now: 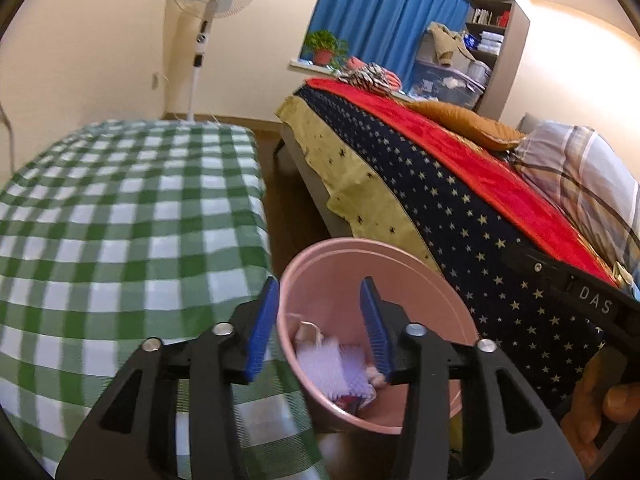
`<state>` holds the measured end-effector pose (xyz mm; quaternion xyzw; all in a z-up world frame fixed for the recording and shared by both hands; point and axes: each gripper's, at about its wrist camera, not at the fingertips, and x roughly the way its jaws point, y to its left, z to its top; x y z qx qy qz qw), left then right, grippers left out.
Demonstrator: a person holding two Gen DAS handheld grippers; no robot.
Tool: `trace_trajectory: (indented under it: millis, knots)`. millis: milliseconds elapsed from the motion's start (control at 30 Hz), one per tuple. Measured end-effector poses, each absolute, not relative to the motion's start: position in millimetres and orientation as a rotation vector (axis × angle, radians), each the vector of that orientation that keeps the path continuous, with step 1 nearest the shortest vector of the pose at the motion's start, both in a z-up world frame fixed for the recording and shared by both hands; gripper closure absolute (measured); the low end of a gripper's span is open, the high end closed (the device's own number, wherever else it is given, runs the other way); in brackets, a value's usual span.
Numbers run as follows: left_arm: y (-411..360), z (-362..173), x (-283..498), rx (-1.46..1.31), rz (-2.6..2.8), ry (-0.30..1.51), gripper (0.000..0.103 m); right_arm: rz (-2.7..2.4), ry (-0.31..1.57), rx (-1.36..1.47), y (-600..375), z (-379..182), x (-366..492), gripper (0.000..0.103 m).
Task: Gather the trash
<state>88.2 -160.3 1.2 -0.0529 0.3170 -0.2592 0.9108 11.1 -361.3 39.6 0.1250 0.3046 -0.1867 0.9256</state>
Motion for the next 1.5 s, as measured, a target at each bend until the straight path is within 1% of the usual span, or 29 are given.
trace_trajectory:
  millis: [33, 67, 100, 133, 167, 267, 300, 367, 533, 600, 633, 667, 900, 1000, 1067, 1167, 1500]
  knots:
    - [-157, 5, 86, -0.108, -0.526, 0.645, 0.049, -0.384, 0.611, 0.256, -360, 42, 8, 0.036]
    - [-151, 10, 82, -0.106, -0.512, 0.632, 0.045, -0.381, 0.598, 0.255, -357, 45, 5, 0.028]
    - [-145, 15, 78, -0.104, -0.499, 0.622, 0.043, -0.379, 0.585, 0.247, -354, 47, 2, 0.023]
    - [-141, 20, 77, -0.105, -0.492, 0.617, 0.038, -0.379, 0.578, 0.236, -351, 50, 0, 0.015]
    - [-136, 26, 73, -0.104, -0.481, 0.610, 0.035, -0.377, 0.573, 0.227, -348, 52, -2, 0.010]
    - [-123, 42, 60, -0.070, -0.456, 0.599, 0.035, -0.356, 0.541, 0.198, -336, 63, -11, 0.005]
    - [-118, 47, 54, -0.051, -0.443, 0.591, 0.034, -0.351, 0.533, 0.193, -332, 67, -15, 0.005]
    - [-106, 54, 42, -0.029, -0.423, 0.582, 0.027, -0.339, 0.531, 0.196, -326, 70, -20, 0.005]
    - [-70, 63, 16, -0.008, -0.352, 0.571, 0.025, -0.295, 0.522, 0.203, -298, 73, -41, 0.005]
    - [-58, 65, 7, -0.015, -0.320, 0.561, 0.019, -0.283, 0.515, 0.179, -282, 73, -51, 0.005]
    - [-53, 65, 2, -0.009, -0.309, 0.552, 0.012, -0.277, 0.511, 0.161, -273, 71, -57, 0.005]
    - [-50, 65, -2, -0.001, -0.297, 0.546, 0.008, -0.274, 0.510, 0.147, -266, 70, -61, 0.005]
    - [-11, 47, -35, 0.023, -0.197, 0.557, 0.008, -0.246, 0.536, 0.113, -226, 57, -82, 0.005]
    - [-3, 40, -41, 0.031, -0.164, 0.534, 0.008, -0.253, 0.545, 0.097, -216, 51, -82, 0.005]
    - [-4, 33, -39, 0.043, -0.152, 0.539, 0.008, -0.260, 0.551, 0.086, -212, 48, -78, 0.005]
    - [1, 24, -30, -0.009, -0.144, 0.570, 0.008, -0.264, 0.573, 0.068, -206, 40, -71, 0.005]
    - [4, 20, -27, -0.016, -0.113, 0.577, 0.008, -0.244, 0.612, 0.080, -200, 29, -57, 0.005]
